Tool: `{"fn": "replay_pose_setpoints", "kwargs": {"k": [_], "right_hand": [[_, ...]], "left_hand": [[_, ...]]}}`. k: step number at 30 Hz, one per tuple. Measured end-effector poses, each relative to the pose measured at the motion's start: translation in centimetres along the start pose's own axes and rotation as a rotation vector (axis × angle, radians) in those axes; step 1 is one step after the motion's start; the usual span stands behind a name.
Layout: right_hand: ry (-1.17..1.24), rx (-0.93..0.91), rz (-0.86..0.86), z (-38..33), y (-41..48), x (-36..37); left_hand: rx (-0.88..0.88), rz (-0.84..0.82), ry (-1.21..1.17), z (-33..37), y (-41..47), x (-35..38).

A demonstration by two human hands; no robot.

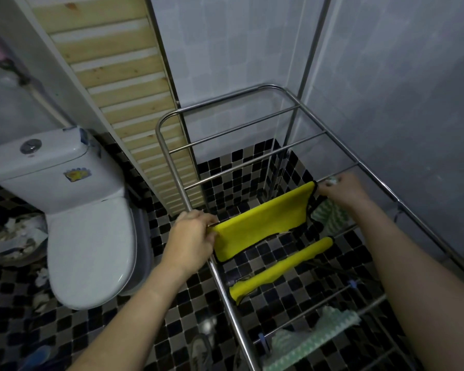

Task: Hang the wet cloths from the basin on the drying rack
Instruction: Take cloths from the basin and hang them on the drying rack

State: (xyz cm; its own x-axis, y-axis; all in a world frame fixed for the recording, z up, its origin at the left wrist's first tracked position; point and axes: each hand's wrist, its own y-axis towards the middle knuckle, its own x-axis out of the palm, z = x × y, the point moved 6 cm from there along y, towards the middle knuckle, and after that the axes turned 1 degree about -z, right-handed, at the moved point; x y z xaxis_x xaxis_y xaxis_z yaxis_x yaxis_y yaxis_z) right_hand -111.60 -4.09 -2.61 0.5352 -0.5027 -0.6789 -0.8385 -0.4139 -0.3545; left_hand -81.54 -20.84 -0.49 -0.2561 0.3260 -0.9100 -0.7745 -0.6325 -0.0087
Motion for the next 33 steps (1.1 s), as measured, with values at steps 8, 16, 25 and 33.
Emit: {"fn": "replay_pose_setpoints", "kwargs": {"k": [8, 16, 25, 33], "right_hand": [[0.042, -0.025, -0.026, -0.6, 0.2, 1.0], [0.109, 0.027, 0.087, 0.2, -0.4, -0.3], [0.001, 0.023, 0.053, 0.6, -1.5, 0.3], [-0.056, -0.005, 0.087, 1.0, -1.4, 0.0]], "left_hand": [[0.009, -0.060, 0.111, 0.2, 0.7, -0.2], [0.052, 0.006, -0.006, -0.4, 0.4, -0.3], [0.041, -0.020, 0.061, 0.0, 0.3, 0.3], [-0.028, 0.016, -0.115, -0.8, 0.3, 0.0]]}}
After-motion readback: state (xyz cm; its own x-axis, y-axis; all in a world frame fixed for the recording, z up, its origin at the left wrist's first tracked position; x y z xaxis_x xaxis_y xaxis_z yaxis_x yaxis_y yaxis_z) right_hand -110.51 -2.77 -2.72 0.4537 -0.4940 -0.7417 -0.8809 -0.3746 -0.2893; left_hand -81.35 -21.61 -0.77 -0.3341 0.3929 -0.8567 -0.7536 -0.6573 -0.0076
